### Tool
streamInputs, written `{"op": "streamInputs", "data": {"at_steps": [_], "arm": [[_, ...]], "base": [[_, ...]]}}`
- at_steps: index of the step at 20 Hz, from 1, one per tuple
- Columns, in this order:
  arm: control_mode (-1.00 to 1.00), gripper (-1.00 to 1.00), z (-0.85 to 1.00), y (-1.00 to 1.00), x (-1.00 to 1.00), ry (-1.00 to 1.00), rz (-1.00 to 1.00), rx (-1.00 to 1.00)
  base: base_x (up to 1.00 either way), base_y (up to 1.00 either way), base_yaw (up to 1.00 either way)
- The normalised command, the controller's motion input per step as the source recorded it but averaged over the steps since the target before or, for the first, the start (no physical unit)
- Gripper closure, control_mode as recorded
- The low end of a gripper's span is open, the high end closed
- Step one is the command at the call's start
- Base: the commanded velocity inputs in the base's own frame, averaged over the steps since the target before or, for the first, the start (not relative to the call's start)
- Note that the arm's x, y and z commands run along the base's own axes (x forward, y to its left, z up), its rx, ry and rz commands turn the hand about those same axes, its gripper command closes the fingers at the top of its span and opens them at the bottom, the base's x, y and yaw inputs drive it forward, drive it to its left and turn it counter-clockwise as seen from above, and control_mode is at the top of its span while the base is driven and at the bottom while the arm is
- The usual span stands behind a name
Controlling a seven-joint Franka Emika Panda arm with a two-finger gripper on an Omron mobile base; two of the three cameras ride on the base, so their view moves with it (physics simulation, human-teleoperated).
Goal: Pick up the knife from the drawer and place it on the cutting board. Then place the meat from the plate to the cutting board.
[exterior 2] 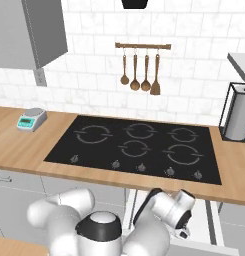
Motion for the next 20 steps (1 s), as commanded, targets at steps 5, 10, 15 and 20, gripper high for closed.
{"op": "streamInputs", "data": {"at_steps": [5, 10, 15, 20], "arm": [[-1.0, -1.0, -0.01, 0.0, -1.0, 0.23, 0.03, 0.01], [-1.0, -1.0, 0.0, 0.06, -1.0, 0.29, 0.01, 0.03], [-1.0, -1.0, 0.16, 0.14, -1.0, 0.28, 0.0, 0.04], [-1.0, -1.0, 0.74, 0.14, -0.16, 0.07, 0.0, 0.03]], "base": [[0.0, 0.0, 0.0], [0.0, 0.0, 0.0], [0.0, 0.0, 0.0], [0.0, 0.0, 0.0]]}}
